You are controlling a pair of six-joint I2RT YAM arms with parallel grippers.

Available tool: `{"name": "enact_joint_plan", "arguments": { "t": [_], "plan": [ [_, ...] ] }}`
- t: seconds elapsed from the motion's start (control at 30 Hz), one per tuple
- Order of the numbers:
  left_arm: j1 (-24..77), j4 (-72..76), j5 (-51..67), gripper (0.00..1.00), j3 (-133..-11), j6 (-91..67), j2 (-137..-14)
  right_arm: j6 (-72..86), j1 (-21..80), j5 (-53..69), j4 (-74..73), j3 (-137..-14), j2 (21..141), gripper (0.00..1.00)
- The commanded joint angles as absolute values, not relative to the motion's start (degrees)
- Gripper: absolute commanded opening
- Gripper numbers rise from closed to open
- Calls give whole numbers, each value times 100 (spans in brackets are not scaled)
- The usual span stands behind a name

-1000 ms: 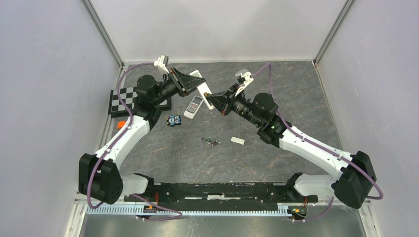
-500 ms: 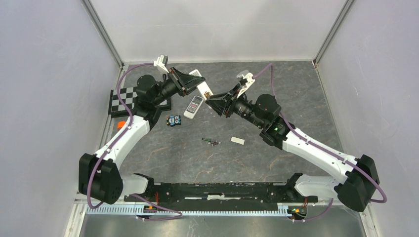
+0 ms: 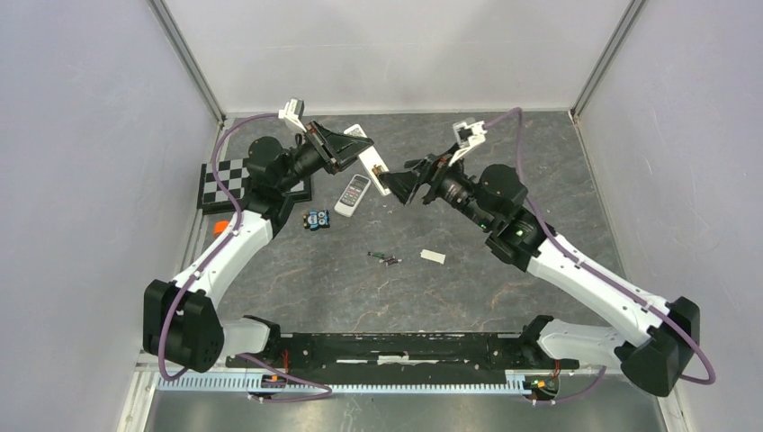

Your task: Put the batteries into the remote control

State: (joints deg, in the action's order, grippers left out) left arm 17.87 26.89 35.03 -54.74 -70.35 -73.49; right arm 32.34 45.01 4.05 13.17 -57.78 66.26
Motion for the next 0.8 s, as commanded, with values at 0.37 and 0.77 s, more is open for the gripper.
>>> {"name": "enact_joint_plan", "arguments": {
  "t": [0.37,0.77],
  "plan": [
    [1810,3888,3258,2,-5445,-7024,-7304,7241,4241,-382,1558,-4998,6125,98],
    [1811,3420,3235,2,-5597,-6600,-7115,7384,4396,315,2702,-5361,6986,98]
  ]
}}
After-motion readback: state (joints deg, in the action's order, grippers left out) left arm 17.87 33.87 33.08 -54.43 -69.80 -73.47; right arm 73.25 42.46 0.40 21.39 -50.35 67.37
